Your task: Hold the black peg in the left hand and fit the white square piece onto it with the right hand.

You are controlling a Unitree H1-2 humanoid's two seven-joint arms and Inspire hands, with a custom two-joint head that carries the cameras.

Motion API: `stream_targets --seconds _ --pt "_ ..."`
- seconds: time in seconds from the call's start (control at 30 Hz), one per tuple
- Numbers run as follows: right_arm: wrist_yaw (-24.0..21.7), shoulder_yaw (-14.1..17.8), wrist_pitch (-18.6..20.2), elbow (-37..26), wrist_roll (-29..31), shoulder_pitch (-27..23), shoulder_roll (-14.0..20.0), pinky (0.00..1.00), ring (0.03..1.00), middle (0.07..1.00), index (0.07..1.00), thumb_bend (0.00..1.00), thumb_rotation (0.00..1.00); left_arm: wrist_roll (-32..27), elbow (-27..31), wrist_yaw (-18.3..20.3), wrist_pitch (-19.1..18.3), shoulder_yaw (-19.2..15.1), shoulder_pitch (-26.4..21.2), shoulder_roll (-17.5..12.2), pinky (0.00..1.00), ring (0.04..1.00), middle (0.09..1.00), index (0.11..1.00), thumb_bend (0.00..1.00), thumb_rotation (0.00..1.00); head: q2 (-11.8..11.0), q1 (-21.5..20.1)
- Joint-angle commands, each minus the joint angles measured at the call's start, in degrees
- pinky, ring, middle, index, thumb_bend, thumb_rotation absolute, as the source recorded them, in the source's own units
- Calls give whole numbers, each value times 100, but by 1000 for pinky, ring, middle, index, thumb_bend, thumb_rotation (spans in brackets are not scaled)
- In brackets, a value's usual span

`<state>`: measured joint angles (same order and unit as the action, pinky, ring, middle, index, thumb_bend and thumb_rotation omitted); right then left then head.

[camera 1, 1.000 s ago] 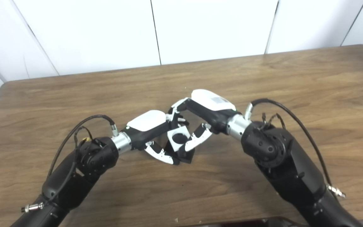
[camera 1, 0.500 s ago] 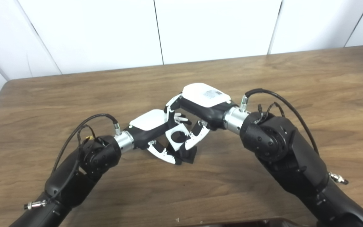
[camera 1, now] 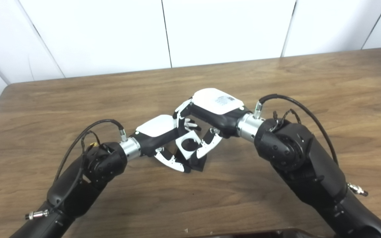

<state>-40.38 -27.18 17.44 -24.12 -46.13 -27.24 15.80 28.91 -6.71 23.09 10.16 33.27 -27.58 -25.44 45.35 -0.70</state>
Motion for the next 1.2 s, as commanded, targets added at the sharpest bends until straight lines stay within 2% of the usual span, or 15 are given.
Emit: stream_targets --seconds 0.0,0.33,0.6,1.17 --pt "25 108 -104 -143 15 -144 46 901 852 779 480 521 138 394 -226 542 -231 275 273 -138 949 971 912 592 870 269 8 -4" --pt "193 179 -218 9 44 -5 23 873 835 772 480 523 138 402 -216 514 -244 291 285 -75 947 971 910 585 868 266 23 54" --pt "459 235 -263 310 33 97 -74 873 836 775 480 524 139 419 -205 512 -243 313 314 -56 945 968 906 588 873 214 31 57" --pt "741 281 -255 616 8 180 -352 875 832 775 480 523 139 474 -262 501 -244 361 292 -3 939 967 913 587 869 279 60 104"
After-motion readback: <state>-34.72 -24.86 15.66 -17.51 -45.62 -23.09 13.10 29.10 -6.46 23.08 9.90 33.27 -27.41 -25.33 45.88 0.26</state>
